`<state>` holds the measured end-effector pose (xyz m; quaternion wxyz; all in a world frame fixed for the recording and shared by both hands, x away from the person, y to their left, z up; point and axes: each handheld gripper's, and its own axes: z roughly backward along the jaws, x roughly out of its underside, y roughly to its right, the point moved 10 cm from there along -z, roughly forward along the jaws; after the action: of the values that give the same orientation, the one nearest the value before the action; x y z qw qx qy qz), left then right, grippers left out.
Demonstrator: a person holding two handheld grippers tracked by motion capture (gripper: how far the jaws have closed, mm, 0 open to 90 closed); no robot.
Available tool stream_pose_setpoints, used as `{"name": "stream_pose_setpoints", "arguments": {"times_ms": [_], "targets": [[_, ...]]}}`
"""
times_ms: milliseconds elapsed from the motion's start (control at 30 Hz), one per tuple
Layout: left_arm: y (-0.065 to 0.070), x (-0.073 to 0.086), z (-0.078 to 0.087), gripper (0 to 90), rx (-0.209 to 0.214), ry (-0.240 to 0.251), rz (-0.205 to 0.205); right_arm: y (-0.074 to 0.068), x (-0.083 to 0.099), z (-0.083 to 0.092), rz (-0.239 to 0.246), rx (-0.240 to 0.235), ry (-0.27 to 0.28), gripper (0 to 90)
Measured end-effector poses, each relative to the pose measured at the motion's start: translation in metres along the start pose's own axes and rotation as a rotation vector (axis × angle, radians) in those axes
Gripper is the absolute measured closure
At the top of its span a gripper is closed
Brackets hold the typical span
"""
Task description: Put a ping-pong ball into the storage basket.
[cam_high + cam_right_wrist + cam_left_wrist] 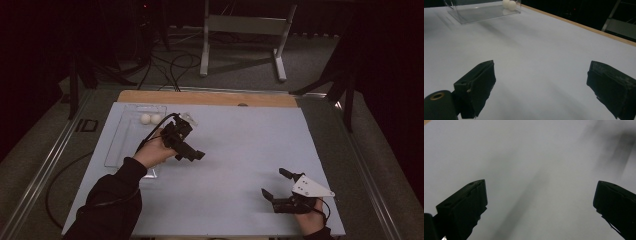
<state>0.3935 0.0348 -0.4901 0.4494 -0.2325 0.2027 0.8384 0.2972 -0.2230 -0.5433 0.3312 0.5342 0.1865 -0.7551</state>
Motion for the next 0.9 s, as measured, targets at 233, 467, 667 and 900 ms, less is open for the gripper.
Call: {"name": "stream_pose_setpoints", "arguments": {"times_ms": [233,467,667,900], "targets": [[0.014,0.002,-0.006,0.2,0.028,-0.011,-0.026,0.000,0.000,0.000,0.001,-0.002,0.000,8.4],[0.024,0.008,-0.014,0.2,0.057,-0.028,-0.047,0.000,0.000,0.000,0.001,-0.002,0.000,8.4],[0.029,0.011,-0.019,0.3,0.056,-0.018,-0.072,-0.001,0.000,0.000,-0.001,-0.004,-0.003,8.4],[0.035,0.016,-0.025,0.3,0.058,-0.018,-0.099,0.000,0.000,0.000,0.000,-0.003,-0.003,8.4]]}}
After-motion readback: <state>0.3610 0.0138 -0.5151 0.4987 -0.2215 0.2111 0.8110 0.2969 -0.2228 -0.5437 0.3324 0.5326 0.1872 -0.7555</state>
